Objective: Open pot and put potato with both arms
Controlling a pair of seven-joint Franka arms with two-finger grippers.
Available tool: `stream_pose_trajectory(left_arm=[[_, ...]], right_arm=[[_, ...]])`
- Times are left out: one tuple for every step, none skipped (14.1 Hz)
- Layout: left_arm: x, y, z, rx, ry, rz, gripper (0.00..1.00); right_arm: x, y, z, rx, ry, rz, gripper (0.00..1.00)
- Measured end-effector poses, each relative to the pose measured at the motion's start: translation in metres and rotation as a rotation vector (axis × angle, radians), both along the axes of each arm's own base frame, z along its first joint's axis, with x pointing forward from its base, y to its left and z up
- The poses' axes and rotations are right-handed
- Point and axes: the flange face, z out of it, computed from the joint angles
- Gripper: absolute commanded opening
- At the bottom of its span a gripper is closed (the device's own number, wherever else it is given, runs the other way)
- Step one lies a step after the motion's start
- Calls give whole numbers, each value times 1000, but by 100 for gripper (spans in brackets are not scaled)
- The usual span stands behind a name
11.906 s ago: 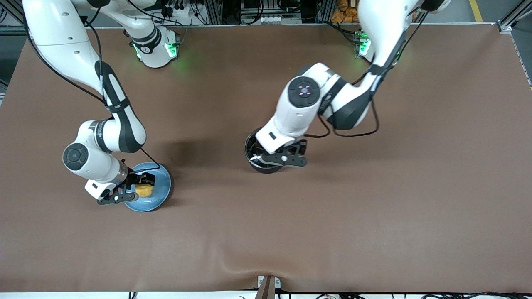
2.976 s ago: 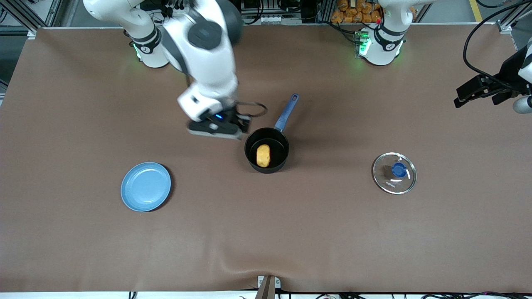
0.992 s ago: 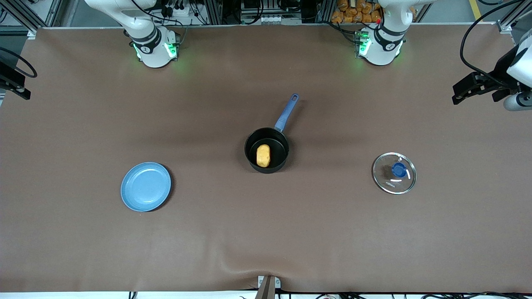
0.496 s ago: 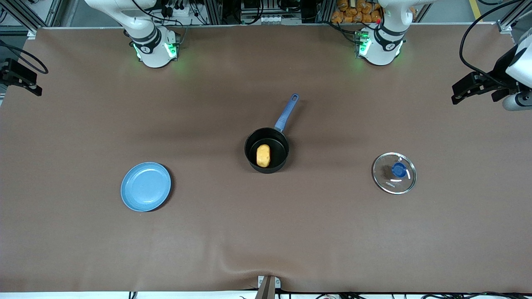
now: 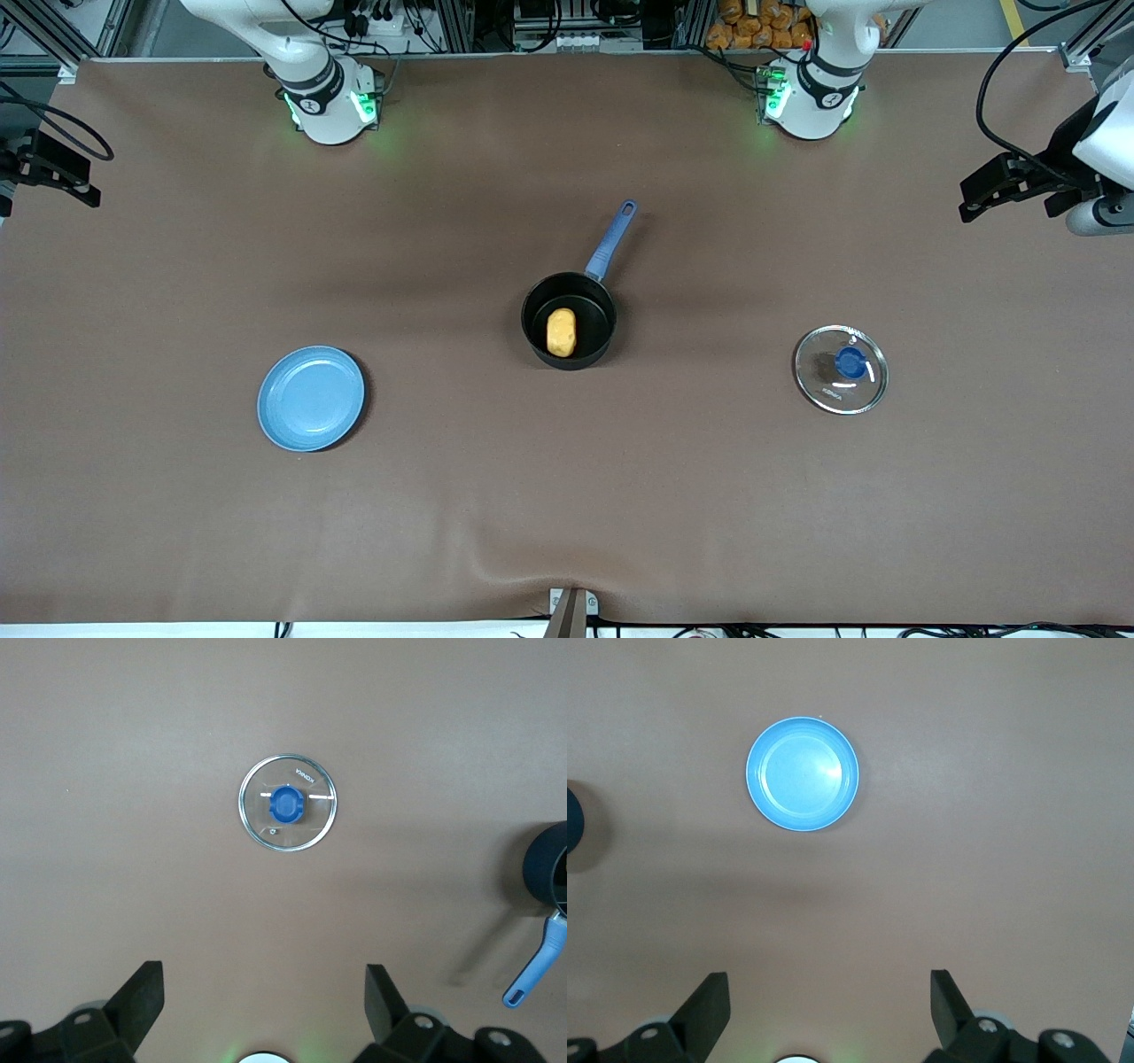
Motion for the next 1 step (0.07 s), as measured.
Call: stream_pose_trajectory(left_arm=[[0,0,0,0,0,0,100]], right_arm=[[0,0,0,0,0,0,100]])
